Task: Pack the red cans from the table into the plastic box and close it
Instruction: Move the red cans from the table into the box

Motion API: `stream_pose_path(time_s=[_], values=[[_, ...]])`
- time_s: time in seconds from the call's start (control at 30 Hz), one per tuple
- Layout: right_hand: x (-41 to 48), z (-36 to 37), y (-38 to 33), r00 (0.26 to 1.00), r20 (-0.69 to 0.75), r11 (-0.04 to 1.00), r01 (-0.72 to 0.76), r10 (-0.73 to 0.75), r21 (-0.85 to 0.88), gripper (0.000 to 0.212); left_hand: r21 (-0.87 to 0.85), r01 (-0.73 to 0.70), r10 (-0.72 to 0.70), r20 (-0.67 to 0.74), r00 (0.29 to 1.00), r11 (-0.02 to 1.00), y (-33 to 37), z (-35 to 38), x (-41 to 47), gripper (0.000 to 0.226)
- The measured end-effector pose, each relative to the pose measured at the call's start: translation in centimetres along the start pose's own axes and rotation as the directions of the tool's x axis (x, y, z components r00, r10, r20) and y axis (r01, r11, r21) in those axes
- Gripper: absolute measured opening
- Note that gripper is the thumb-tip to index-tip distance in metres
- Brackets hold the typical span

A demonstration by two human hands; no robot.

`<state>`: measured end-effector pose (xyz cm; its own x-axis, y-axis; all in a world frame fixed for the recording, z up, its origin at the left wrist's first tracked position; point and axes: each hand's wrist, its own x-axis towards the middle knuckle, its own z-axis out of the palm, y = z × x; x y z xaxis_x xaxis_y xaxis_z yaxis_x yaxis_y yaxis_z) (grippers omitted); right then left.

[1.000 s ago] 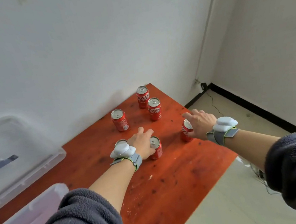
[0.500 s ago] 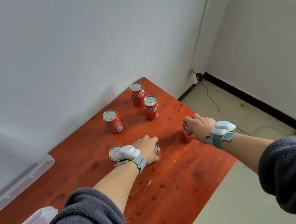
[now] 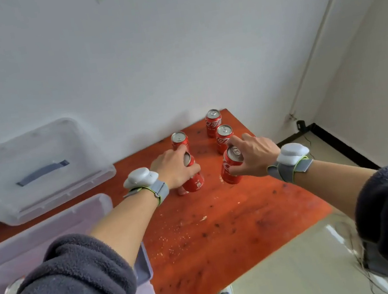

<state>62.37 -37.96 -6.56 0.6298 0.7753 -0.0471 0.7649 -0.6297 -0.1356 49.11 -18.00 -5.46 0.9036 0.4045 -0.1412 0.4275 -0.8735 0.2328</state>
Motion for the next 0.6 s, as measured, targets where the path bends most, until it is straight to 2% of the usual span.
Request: stream_pose_path(time_s=[0.07,0.2,0.3,0.43,0.6], values=[[-0.2,-1.4,-1.5,0.998,-0.040,0.998,0.054,-0.053,0.034,0.072,-0.013,0.034,-0.034,-0.038,0.999,0.999,-0.8,-1.8,-1.3,0.049],[-0.9,-4.6,-7.3,0.959,-0.133,0.965,0.259,-0.251,0.043,0.070,-0.054,0.151,-0.158,-0.154,0.975,0.987,-4.3,-5.5,-7.2,0.049],[-1.1,-5.7,-10.8,0.928,-0.181,0.938,0.341,-0.326,0.060,0.066,-0.070,0.213,-0.222,-0.188,0.957,0.975,-6.5,-7.3,-10.4,0.049],[-1.5,-6.6,-18.0,0.868,-0.155,0.870,0.486,-0.471,0.079,0.068,-0.084,0.333,-0.343,-0.226,0.912,0.939,-11.3,-8.8,-16.3,0.047],[-1.1,-5.4,-25.2,0.790,-0.182,0.794,0.604,-0.585,0.068,0.066,-0.065,0.431,-0.435,-0.186,0.881,0.900,-17.2,-8.2,-21.1,0.043]])
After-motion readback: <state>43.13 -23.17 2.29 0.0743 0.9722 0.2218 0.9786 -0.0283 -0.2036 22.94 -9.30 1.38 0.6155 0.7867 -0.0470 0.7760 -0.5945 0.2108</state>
